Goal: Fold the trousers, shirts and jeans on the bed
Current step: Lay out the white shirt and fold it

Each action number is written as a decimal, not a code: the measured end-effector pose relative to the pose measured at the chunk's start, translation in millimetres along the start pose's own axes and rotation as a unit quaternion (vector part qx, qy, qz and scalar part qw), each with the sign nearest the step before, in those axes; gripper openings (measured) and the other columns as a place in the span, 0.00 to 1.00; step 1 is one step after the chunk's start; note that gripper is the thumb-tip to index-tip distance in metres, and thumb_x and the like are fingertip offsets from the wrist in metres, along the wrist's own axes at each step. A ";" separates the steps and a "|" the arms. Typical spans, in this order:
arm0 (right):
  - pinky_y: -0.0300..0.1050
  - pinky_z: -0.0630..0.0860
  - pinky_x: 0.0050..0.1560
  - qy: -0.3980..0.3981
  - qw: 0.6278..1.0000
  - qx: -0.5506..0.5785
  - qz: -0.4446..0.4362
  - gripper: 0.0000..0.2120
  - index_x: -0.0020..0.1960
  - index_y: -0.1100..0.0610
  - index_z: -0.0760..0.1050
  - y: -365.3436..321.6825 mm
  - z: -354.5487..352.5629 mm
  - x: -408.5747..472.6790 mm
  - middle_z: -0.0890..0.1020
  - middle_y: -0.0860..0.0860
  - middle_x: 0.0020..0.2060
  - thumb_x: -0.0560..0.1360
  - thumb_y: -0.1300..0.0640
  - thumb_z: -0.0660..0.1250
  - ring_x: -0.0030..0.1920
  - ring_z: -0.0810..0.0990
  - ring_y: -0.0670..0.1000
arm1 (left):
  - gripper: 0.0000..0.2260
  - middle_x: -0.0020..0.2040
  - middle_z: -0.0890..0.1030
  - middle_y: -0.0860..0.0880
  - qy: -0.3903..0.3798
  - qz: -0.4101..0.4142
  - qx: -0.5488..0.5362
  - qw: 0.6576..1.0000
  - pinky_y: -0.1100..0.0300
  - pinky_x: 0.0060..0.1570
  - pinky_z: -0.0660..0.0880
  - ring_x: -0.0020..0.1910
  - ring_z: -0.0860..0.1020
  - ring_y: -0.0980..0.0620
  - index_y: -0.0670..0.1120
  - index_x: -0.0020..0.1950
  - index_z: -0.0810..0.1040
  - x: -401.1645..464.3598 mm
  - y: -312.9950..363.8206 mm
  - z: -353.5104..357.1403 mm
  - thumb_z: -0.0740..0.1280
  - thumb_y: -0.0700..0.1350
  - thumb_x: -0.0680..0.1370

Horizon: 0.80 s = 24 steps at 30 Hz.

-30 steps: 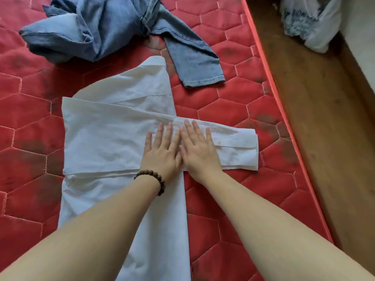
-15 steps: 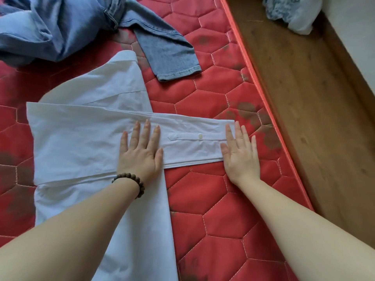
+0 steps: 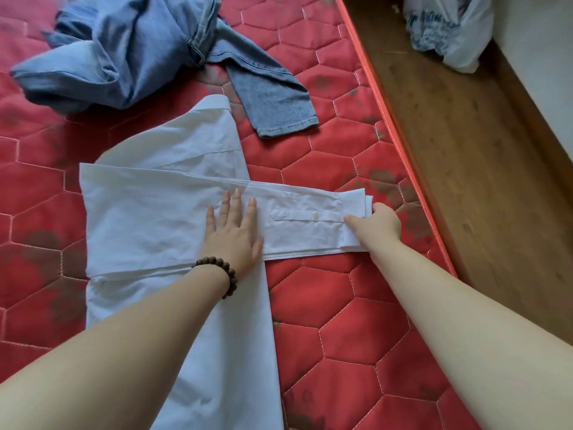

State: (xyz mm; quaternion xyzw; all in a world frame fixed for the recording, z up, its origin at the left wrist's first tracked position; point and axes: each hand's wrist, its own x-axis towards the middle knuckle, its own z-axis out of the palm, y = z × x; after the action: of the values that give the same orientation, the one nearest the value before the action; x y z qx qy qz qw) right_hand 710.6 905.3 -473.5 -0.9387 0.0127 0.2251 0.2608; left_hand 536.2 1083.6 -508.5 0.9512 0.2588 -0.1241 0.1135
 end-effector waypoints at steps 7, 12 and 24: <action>0.33 0.67 0.32 -0.029 0.967 0.125 -0.219 0.05 0.43 0.57 0.72 -68.4 -0.6 -82.3 0.76 0.46 0.33 0.71 0.60 0.68 0.34 0.73 0.44 | 0.19 0.57 0.79 0.51 0.054 -0.057 -0.579 0.811 0.61 0.57 0.74 0.54 0.78 0.57 0.47 0.63 0.76 -41.8 48.6 -66.8 0.68 0.52 0.75; 0.42 0.74 0.54 -0.225 0.906 0.094 -0.345 0.11 0.54 0.57 0.78 -101.3 40.9 -144.0 0.80 0.51 0.49 0.73 0.64 0.66 0.51 0.78 0.49 | 0.16 0.37 0.81 0.45 0.126 -0.262 -0.723 0.626 0.62 0.37 0.76 0.38 0.80 0.50 0.38 0.46 0.78 -41.7 22.0 -88.0 0.71 0.51 0.73; 0.55 0.42 0.76 -0.056 0.876 -0.140 -0.457 0.26 0.75 0.49 0.61 -84.5 109.0 -122.9 0.49 0.48 0.77 0.79 0.50 0.62 0.78 0.46 0.51 | 0.14 0.49 0.79 0.46 0.132 -0.302 -0.484 0.810 0.55 0.48 0.75 0.47 0.78 0.46 0.46 0.59 0.75 -40.5 -146.8 -56.3 0.69 0.45 0.75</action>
State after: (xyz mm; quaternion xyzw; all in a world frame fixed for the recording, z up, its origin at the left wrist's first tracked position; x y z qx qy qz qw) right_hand 566.8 1020.7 -463.0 -0.8524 -0.4642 0.1326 0.2010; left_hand 436.0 1204.0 -465.7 0.6540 0.5722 0.1162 0.4811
